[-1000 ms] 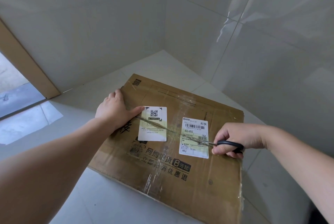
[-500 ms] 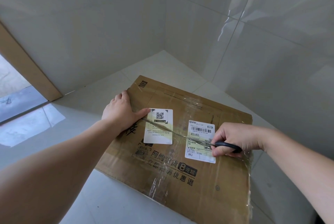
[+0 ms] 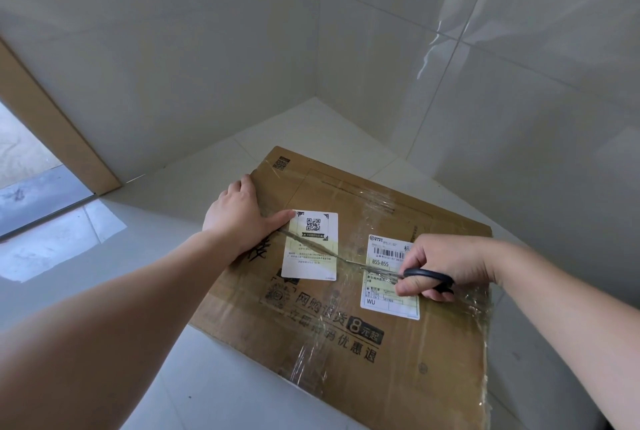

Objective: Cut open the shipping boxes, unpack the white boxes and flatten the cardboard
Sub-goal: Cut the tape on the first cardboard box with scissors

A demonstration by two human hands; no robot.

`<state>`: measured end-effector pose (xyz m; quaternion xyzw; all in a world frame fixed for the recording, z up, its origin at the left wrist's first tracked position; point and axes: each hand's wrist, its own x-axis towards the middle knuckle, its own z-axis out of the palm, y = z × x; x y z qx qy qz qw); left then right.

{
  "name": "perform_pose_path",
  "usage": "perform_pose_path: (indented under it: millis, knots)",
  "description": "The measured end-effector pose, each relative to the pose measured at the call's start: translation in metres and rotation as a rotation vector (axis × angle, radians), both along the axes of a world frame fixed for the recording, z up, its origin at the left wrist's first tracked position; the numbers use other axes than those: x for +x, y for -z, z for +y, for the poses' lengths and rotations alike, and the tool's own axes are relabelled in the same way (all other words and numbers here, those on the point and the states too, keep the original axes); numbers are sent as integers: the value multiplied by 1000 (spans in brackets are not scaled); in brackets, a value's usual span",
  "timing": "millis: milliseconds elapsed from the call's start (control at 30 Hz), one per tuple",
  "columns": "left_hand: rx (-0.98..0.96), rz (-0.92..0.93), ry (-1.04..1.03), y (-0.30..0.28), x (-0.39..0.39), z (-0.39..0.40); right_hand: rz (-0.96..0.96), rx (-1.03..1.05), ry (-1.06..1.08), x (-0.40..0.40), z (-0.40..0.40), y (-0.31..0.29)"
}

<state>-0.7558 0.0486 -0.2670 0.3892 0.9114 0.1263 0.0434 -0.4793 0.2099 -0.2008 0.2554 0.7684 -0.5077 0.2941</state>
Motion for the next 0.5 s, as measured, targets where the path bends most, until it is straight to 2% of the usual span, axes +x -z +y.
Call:
perform_pose_path:
  millis: [267, 500]
  knots:
    - [-5, -2, 2, 0, 2, 2, 77, 50, -59, 0, 2, 8]
    - [-3, -1, 8, -1, 7, 3, 31, -30, 3, -6, -3, 4]
